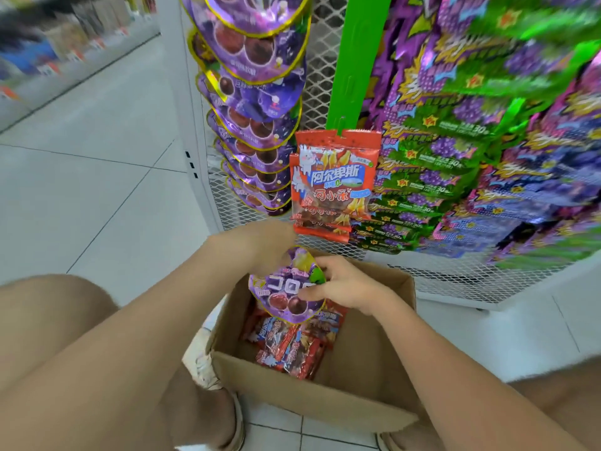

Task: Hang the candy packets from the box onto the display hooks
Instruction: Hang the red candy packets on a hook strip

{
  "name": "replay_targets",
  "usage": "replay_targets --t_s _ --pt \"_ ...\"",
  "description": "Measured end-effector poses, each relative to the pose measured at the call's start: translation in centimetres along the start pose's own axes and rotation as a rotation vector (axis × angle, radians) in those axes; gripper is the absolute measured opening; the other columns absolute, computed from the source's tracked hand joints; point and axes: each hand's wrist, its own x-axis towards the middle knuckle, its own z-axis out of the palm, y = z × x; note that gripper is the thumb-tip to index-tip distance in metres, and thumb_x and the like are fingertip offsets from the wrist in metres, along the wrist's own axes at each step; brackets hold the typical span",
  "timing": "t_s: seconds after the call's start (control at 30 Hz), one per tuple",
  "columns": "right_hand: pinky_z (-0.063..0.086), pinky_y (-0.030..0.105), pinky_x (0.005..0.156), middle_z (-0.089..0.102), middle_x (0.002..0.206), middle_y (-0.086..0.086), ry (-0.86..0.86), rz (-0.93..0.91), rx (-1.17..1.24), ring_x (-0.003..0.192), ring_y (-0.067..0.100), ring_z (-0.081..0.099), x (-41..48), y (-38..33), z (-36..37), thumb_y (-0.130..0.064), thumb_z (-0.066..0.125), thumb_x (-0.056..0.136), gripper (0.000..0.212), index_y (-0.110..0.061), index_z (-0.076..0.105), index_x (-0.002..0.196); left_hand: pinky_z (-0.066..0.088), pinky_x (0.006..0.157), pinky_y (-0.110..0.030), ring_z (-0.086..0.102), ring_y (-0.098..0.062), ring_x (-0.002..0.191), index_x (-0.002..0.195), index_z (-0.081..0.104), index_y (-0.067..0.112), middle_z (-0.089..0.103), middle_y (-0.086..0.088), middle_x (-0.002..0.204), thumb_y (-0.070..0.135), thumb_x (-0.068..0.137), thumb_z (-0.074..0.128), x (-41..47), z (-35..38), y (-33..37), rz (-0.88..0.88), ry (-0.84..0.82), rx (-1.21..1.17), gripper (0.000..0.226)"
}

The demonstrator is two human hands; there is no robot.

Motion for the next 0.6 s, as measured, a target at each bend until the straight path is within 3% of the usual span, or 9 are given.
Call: replay_targets --t_s 0.1,0.2,0.27,0.33,0.43,0.53,0.6 --pt "0.058 0.043 0.097 0.081 0.1 -0.004 0.028 -0.114 -0.01 0.098 0.015 0.075 -2.9 -3.6 -1.3 -0.016 0.088 0.085 0.021 -0.026 0.077 0.1 0.041 0.064 -0.027 0.056 -0.018 0.073 0.094 0.064 0.006 0.063 -0.002 0.08 0.021 0.104 0.063 -1.9 -2.4 -0.5 0.055 0.198 -0.275 0.017" --pt "0.056 0.032 0.09 0.079 0.103 -0.006 0.122 -0.25 0.048 0.098 0.012 0.074 -5.2 -7.1 -2.1 -0.018 0.076 0.098 0.016 -0.027 0.074 0.11 0.036 0.053 -0.016 0.046 -0.003 0.053 0.082 0.067 0.014 0.058 0.009 0.064 0.021 0.102 0.069 -3.9 -4.1 -1.1 0.094 0.346 -0.543 0.021" --pt "0.049 0.026 0.08 0.075 0.099 -0.003 0.28 -0.385 0.064 0.089 0.009 0.068 -6.4 -9.3 -2.2 -0.027 0.064 0.105 0.012 -0.023 0.07 0.115 0.039 0.056 -0.019 0.048 -0.003 0.058 0.084 0.069 0.017 0.06 0.009 0.066 0.019 0.103 0.067 -5.4 -5.0 -1.0 0.145 0.442 -0.72 0.02" --pt "0.041 0.032 0.069 0.066 0.085 0.006 0.453 -0.514 0.039 0.074 0.012 0.055 -7.3 -11.2 -2.0 -0.034 0.058 0.107 0.012 -0.027 0.068 0.106 0.043 0.061 -0.02 0.052 -0.006 0.067 0.095 0.07 0.008 0.063 0.002 0.076 0.015 0.106 0.064 -6.4 -5.7 -0.6 0.19 0.558 -0.91 0.014" --pt "0.038 0.033 0.062 0.061 0.075 0.006 0.564 -0.626 0.025 0.065 0.012 0.049 -8.4 -14.2 -1.6 -0.032 0.058 0.108 0.014 -0.024 0.067 0.101 0.045 0.072 -0.024 0.056 -0.01 0.078 0.099 0.069 0.004 0.063 -0.004 0.083 0.008 0.107 0.061 -7.7 -7.2 0.4 0.275 0.732 -1.093 0.011" --pt "0.054 0.037 0.077 0.075 0.089 -0.003 0.621 -0.722 0.048 0.083 0.018 0.07 -9.0 -17.2 -1.5 -0.021 0.059 0.108 0.009 -0.021 0.068 0.107 0.047 0.075 -0.03 0.058 -0.015 0.08 0.094 0.071 0.008 0.066 -0.011 0.082 0.008 0.105 0.062 -8.7 -8.8 1.0 0.317 0.861 -1.179 0.014" --pt "0.056 0.029 0.082 0.077 0.097 -0.009 0.674 -0.768 0.08 0.094 0.011 0.073 -9.1 -19.1 -1.3 -0.016 0.059 0.107 0.012 -0.023 0.069 0.11 0.047 0.075 -0.031 0.058 -0.015 0.079 0.093 0.072 0.01 0.067 -0.015 0.083 0.011 0.104 0.064 -9.2 -10.0 1.1 0.32 0.933 -1.193 0.014"
